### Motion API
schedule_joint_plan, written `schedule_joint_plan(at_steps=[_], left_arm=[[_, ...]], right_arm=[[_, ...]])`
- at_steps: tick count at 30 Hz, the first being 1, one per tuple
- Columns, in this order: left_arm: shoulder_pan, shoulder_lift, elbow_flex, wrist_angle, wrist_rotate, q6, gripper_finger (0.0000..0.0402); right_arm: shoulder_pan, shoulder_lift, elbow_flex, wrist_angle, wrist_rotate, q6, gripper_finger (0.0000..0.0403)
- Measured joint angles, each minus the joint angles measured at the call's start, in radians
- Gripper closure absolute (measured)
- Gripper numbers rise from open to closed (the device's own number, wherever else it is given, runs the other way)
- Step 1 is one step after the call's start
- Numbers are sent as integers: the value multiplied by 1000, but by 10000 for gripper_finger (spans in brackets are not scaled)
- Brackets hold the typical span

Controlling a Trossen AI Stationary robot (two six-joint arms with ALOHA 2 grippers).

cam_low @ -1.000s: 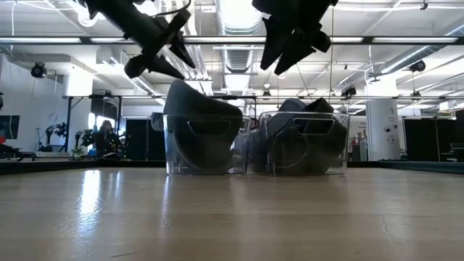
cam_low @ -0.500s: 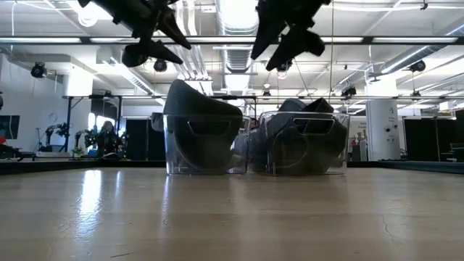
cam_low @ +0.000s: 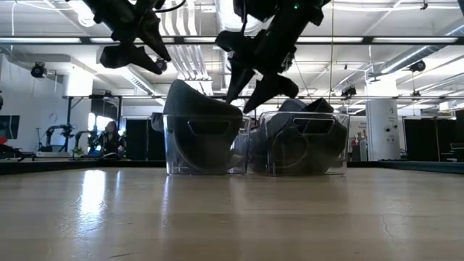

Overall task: Pick & Place hat
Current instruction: Put the dark green cap into the left transparent bin

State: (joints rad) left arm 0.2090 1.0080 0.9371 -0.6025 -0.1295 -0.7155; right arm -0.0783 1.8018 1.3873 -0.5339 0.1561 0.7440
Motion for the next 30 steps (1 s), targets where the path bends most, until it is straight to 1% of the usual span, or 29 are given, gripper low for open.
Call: schedule_joint_plan(at_steps=[3, 8, 11, 14, 17, 21, 25, 27, 30], left_arm=[[-8, 0, 0, -8, 0, -2, 223], [-12, 0, 0, -33, -2, -3, 223], [-12, 0, -1, -36, -2, -3, 223], [-12, 0, -1, -36, -3, 0, 223], [-12, 0, -1, -37, -3, 0, 223], [-15, -1, -1, -75, -3, 0, 223], [-18, -1, -14, -135, -3, -18, 223], [-20, -1, -33, -126, -11, -28, 223], [-21, 4, -84, -55, -26, -42, 223]], right_arm=[[-7, 33, 4, -7, -3, 5, 188], [-11, 60, 6, 12, -63, 1, 188], [-10, 50, 3, 23, -35, 5, 188], [-8, 20, 5, -12, 45, -5, 188], [-16, -15, 15, -6, 79, -20, 188], [-22, -26, 14, -40, 79, -23, 188], [-14, -26, 12, -46, 24, -21, 188], [-8, -22, 8, -40, 22, -21, 188], [-7, -10, 2, -32, 26, -22, 188]])
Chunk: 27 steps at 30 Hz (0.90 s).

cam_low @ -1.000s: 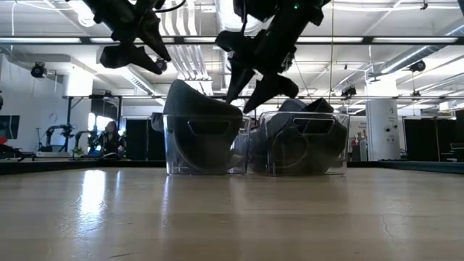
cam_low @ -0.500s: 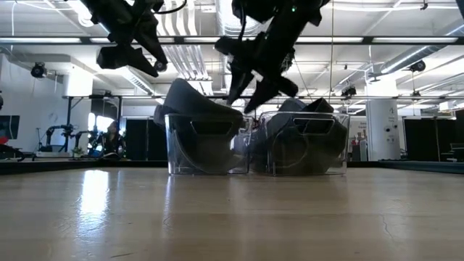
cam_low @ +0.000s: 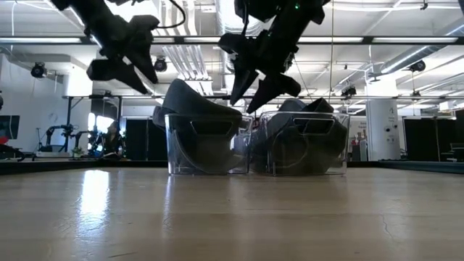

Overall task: Pick & Place hat
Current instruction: Put the dark green cap into the left transparent bin

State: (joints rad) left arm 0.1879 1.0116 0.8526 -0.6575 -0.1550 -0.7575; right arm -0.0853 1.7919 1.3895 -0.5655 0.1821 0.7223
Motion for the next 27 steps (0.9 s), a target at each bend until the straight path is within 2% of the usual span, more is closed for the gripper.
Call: schedule_joint_plan(at_steps=[9, 17, 23, 27], left_arm=[[0, 54, -144, 388, -3, -27, 223], [0, 109, -154, 376, -3, -6, 223], [0, 101, -147, 362, -2, -3, 223], [0, 60, -105, 238, 0, 9, 223]], right_arm=[[-18, 80, 1, 70, 4, 0, 188], [-21, 100, 21, 69, 15, -3, 188], [-17, 68, 93, -20, 69, -68, 188], [-16, 33, 149, -124, 145, -119, 188]])
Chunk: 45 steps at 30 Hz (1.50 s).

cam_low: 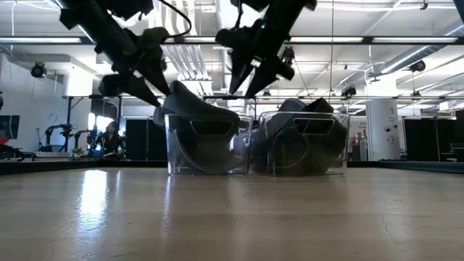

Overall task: Pick & Place hat
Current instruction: Put the dark green cap into the left transparent bin, then return to Home Position

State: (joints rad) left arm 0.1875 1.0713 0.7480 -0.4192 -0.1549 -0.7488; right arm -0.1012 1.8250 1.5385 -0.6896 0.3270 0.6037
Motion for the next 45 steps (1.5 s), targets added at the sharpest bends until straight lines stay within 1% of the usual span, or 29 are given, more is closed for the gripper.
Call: schedule_joint_plan(at_steps=[2, 4, 7, 10, 13, 15, 19, 22, 24, 25, 26, 28, 30, 31, 33, 35, 38, 42, 45], left_arm=[[-1, -23, 34, -95, 0, 17, 223], [-3, -50, 68, -179, 0, 26, 223], [-15, -97, 108, -230, 30, 49, 223], [-31, -150, 124, -197, 101, 85, 223], [-63, -201, 114, -90, 173, 138, 223], [-86, -224, 103, -26, 203, 159, 223], [-138, -245, 82, 56, 223, 194, 223], [-150, -255, 69, 46, 221, 203, 223], [-142, -259, 63, -10, 218, 177, 223], [-142, -262, 62, -41, 216, 114, 223], [-147, -266, 60, -55, 216, 85, 223], [-174, -277, 48, -12, 232, 113, 223], [-203, -293, 33, 66, 247, 162, 223], [-211, -302, 28, 96, 250, 179, 223], [-223, -325, 17, 138, 258, 204, 223], [-237, -354, -9, 163, 269, 225, 223], [-253, -409, -84, 244, 276, 229, 223], [-259, -495, -234, 451, 284, 251, 223], [-259, -556, -363, 647, 300, 262, 223]], right_arm=[[4, -20, 20, -26, 33, -29, 188], [8, -52, 29, -40, 39, -54, 188], [24, -114, 25, -38, 40, -99, 188], [57, -189, 2, -40, 40, -146, 188], [103, -287, -46, -35, 39, -183, 188], [131, -359, -102, -31, 39, -187, 188], [187, -519, -253, -34, 42, -124, 188], [233, -650, -366, -41, 37, -110, 188], [262, -732, -435, -54, 26, -65, 188], [274, -774, -468, -56, 35, -21, 188], [281, -816, -498, -65, 52, 30, 188], [280, -900, -558, -91, 91, 132, 188], [280, -978, -619, -99, 96, 257, 188], [286, -1014, -649, -81, 96, 262, 188], [312, -1084, -716, 15, 65, 202, 188], [333, -1152, -786, 145, 21, 116, 188], [346, -1250, -900, 356, -17, 20, 188], [349, -1364, -1066, 634, -83, -91, 188], [347, -1445, -1174, 783, -110, -141, 188]])
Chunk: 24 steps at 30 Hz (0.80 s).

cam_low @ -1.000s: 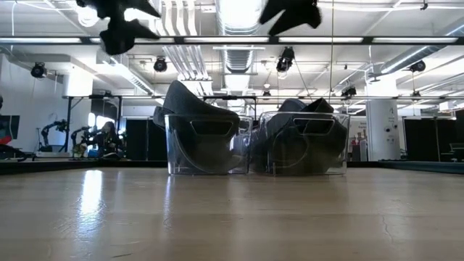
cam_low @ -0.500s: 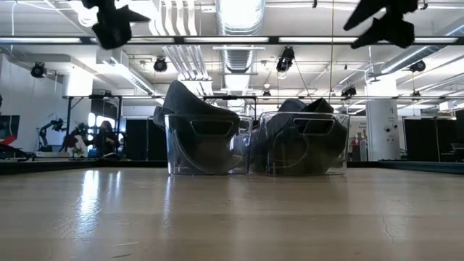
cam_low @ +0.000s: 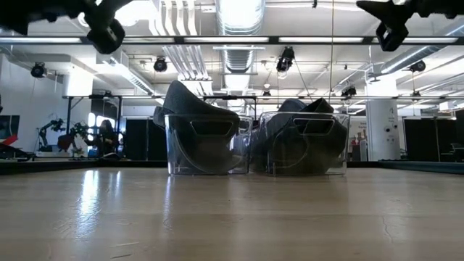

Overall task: Pick & Place hat
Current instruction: Return to Home Position

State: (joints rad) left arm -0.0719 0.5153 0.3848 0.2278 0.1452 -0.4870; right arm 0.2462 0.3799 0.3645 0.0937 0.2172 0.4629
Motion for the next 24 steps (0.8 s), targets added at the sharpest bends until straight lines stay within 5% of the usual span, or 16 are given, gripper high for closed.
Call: schedule_joint_plan(at_steps=[5, 16, 24], left_arm=[[0, -94, -162, 184, 7, -8, 223], [2, -278, -292, 181, 19, 0, 223], [3, -334, -366, 170, 18, -5, 223]], right_arm=[[0, -123, -129, 106, -20, -16, 188], [0, -381, -299, 124, -34, -45, 188], [-2, -348, -356, 104, -9, -13, 188]])
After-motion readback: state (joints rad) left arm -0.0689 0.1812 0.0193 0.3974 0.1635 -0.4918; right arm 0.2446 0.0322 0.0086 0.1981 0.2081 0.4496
